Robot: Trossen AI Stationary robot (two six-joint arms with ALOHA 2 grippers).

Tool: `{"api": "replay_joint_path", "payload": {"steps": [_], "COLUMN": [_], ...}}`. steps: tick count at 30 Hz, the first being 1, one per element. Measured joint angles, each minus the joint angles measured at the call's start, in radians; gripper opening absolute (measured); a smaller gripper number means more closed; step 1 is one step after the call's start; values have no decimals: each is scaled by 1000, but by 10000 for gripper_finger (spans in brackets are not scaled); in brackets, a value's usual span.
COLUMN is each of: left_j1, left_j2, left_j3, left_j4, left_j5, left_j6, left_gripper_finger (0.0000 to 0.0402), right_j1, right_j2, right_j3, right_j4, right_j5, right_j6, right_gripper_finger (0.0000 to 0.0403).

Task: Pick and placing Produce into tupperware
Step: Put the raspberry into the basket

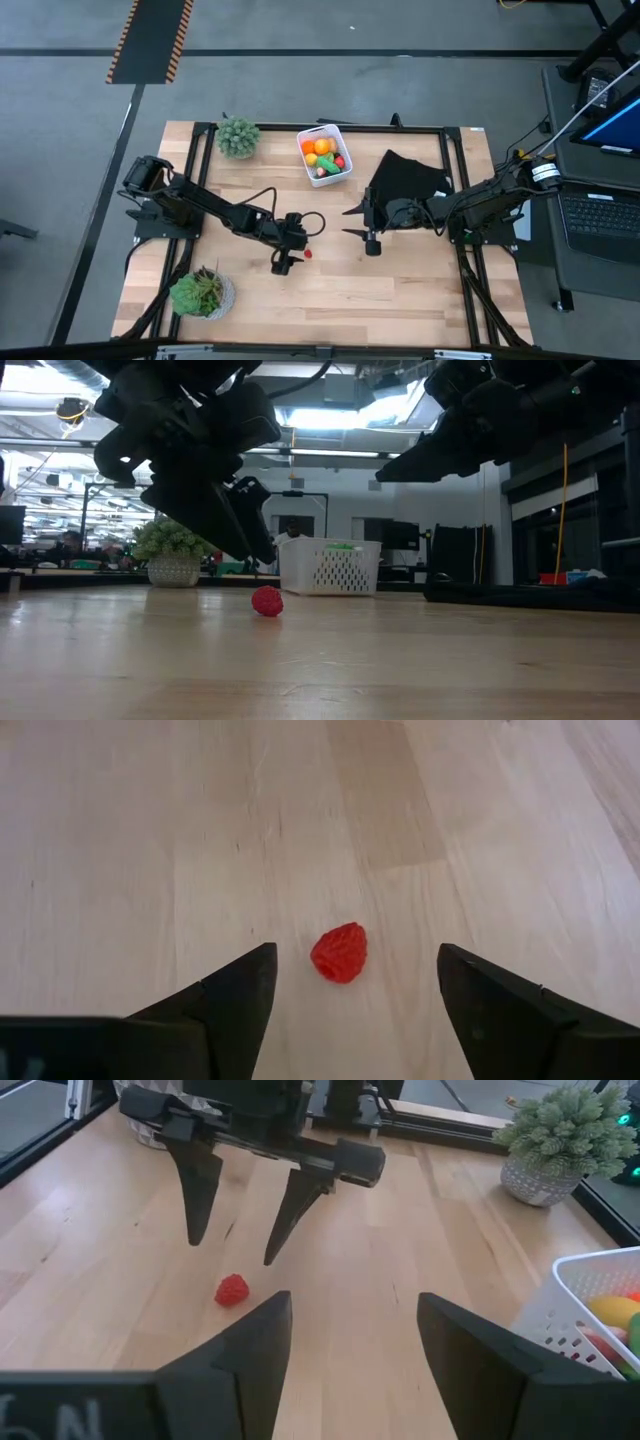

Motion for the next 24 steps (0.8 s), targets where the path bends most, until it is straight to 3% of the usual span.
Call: {"api": "replay_joint_path", "payload": {"steps": [17, 24], "left_j1": [3, 3], "left_j2": [142, 147], "left_j3": [1, 0], "left_j4": [53, 89], "left_j5": [-21, -22], "left_j6": [61, 63], "left_gripper_finger": [257, 256], "right_j1": [0, 0], "right_j2": [0, 0], "right_j3": [0, 0], "right_j4": [2, 1], "right_j5": [0, 0], "right_j6": [0, -1], "right_gripper_finger": [218, 218]}}
